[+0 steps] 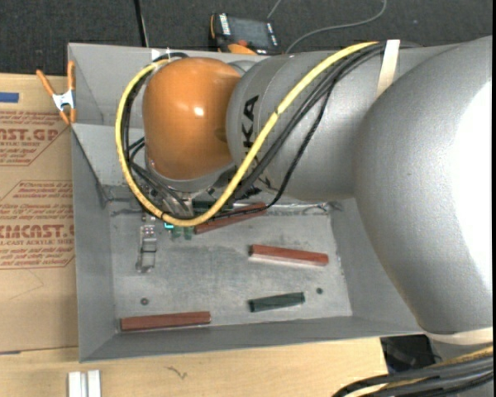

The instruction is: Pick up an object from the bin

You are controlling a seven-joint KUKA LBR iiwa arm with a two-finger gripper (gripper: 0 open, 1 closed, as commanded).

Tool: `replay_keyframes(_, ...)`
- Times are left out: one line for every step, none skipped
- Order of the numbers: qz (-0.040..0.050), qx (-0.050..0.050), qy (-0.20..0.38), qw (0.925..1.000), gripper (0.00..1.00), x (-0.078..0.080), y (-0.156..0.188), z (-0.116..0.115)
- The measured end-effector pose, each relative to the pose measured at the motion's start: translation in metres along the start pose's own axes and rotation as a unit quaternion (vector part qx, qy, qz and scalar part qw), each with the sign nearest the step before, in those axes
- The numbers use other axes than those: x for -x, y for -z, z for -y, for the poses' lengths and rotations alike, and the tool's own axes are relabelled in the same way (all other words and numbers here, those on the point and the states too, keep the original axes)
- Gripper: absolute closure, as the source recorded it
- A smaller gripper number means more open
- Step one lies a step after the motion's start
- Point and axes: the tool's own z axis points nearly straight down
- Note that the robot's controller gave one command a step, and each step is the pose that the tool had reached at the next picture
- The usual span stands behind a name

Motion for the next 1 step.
replay_keyframes(-0.002,-0.002,-0.006,1.0,0.0,-0.0202,-0.0402,0.0549)
